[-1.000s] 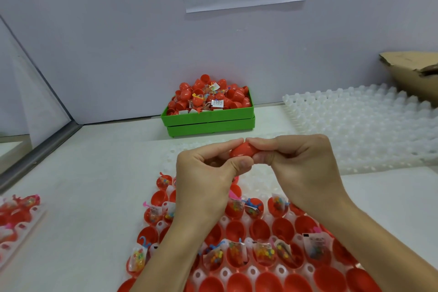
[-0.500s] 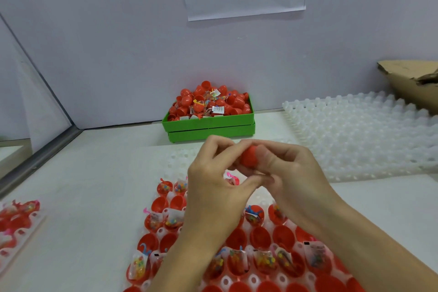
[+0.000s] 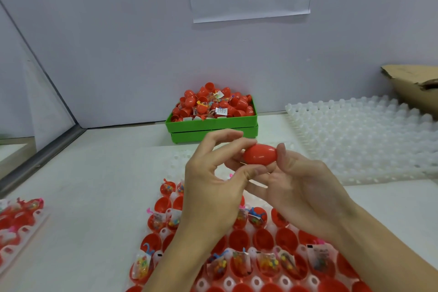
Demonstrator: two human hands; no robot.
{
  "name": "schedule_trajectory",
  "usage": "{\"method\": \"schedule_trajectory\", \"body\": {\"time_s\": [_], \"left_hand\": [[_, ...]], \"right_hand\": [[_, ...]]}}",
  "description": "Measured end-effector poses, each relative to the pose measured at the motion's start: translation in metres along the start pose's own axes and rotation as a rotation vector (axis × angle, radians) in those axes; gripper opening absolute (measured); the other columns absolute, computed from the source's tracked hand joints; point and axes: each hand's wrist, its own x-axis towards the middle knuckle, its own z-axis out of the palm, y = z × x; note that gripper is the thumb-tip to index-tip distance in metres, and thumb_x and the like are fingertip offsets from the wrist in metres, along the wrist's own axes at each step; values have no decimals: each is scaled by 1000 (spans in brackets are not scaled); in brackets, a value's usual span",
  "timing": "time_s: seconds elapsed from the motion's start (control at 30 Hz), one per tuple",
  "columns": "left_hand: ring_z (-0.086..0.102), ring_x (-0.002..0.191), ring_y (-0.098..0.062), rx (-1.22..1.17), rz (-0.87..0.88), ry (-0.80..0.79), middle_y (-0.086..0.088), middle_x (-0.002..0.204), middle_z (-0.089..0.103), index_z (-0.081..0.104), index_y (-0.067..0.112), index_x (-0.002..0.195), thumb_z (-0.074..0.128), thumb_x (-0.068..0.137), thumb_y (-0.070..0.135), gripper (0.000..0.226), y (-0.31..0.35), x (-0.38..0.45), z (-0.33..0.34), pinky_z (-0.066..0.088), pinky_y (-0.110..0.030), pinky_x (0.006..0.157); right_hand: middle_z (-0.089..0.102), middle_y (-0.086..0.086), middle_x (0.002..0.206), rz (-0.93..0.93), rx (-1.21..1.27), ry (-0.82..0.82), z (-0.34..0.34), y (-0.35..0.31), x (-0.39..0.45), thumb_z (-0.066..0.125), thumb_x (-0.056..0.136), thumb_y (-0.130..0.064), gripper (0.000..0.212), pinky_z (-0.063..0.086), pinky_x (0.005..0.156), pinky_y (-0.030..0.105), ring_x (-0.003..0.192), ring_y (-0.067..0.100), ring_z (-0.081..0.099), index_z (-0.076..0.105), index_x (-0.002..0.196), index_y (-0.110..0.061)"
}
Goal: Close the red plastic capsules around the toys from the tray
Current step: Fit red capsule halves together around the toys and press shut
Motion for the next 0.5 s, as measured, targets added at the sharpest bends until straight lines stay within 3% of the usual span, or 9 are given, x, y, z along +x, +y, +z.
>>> {"method": "schedule_trajectory", "body": {"time_s": [0.17, 0.23, 0.33, 0.5], "left_hand": [[65, 108, -6, -128, -67, -30, 16, 109, 69, 73, 34, 100, 74, 76, -9, 50, -6, 0, -1, 53, -17, 86], [64, 111, -4, -257, -160, -124, 14, 112, 72, 71, 33, 109, 79, 77, 7, 42, -8, 1, -2, 52, -17, 89], [67, 111, -9, -421, -311, -201, 8, 113, 73, 69, 29, 117, 85, 71, 37, 49, -11, -1, -1, 53, -23, 92], [72, 101, -24, -505, -389, -96, -4, 103, 76, 76, 29, 105, 84, 60, 41, 48, -16, -4, 9, 58, -39, 87]], "right_hand": [[63, 30, 115, 30, -91, -12, 2, 1, 1, 82, 72, -34, 70, 52, 98, 45, 112, 40, 62, 60, 118, 14], [68, 25, 109, -15, -170, 31, 2, 1, 1, 80, 75, -31, 53, 55, 94, 43, 106, 36, 66, 68, 109, 8], [71, 22, 104, -83, -279, 102, 1, 2, 3, 66, 86, -16, 30, 56, 88, 36, 102, 32, 69, 70, 105, 7], [76, 15, 95, -207, -505, 174, 4, 10, 4, 61, 82, -19, 24, 58, 75, 27, 90, 26, 74, 79, 95, -9]]}}
